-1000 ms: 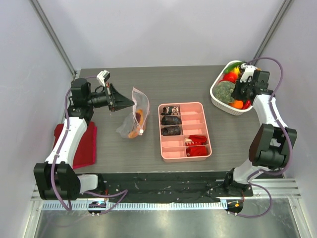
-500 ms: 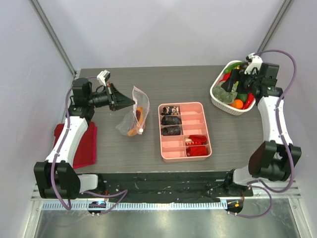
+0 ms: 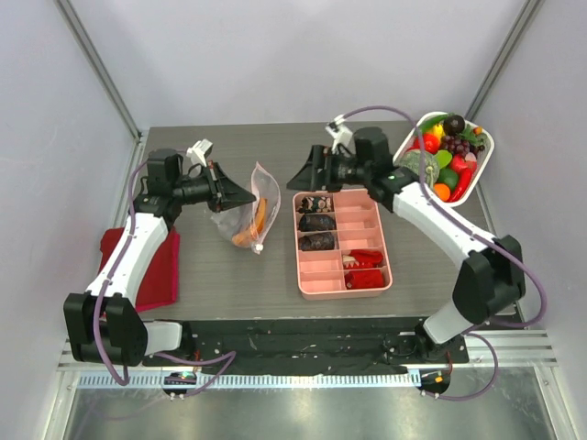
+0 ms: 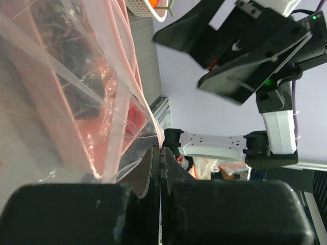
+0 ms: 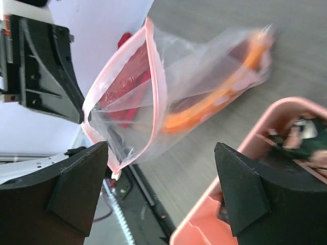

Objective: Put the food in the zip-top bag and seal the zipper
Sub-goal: Place the fake fruit in the bin, then adjust the zipper food storage bag at the center of the board.

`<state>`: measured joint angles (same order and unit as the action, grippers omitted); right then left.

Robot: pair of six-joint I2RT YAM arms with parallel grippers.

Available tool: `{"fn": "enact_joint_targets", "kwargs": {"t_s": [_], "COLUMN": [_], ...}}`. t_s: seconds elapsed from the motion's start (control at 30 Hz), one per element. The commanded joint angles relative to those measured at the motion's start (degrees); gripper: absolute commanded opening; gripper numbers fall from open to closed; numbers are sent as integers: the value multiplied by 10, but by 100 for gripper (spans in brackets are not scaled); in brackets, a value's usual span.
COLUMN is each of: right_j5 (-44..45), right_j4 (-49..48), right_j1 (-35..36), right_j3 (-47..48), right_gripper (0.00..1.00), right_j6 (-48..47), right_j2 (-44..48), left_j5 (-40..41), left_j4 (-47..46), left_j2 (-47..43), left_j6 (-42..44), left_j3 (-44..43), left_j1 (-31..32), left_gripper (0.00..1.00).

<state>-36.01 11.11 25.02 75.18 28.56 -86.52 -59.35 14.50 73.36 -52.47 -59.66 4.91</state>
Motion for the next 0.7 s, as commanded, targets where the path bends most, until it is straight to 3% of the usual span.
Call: {"fn": "enact_joint_targets", "kwargs": {"t_s": [0.0, 0.17, 0.27, 0.37, 0.4, 0.43, 0.5, 0.53, 0.63, 0.67], "right_j5": [33, 67, 81, 78, 83, 81, 74, 74, 63, 58], "right_j4": [-69, -72, -58, -44, -29, -15, 29, 50, 128, 144], "right_j1": [49, 107, 128, 131, 129, 124, 102, 94, 80, 79], "right_j3": [-4, -5, 1, 8, 20, 26, 56, 71, 127, 136], "right_gripper": [90, 89, 83, 53, 24, 7, 1, 1, 1, 1], "right_j6": [97, 90, 79, 73, 68, 62, 32, 19, -38, -52], "right_j2": [-31, -50, -65, -85, -92, -98, -95, -86, -71, -60], "left_j5": [24, 26, 28, 24, 23, 24, 31, 45, 250, 366], "left_j4": [18, 18, 17, 13, 17, 30, 100, 243, 438, 452], "left_j2": [-7, -7, -12, -18, -25, -29, -32, -29, -7, -5], "left_j6": [25, 28, 27, 21, 25, 34, 97, 208, 392, 409], "left_j3": [-5, -11, -12, -13, -14, -17, -58, -88, -182, -189], "left_j1": [4, 5, 5, 5, 4, 3, -9, -14, -11, -11], "left_gripper": [0, 0, 0, 0, 0, 0, 0, 0, 0, 0]}}
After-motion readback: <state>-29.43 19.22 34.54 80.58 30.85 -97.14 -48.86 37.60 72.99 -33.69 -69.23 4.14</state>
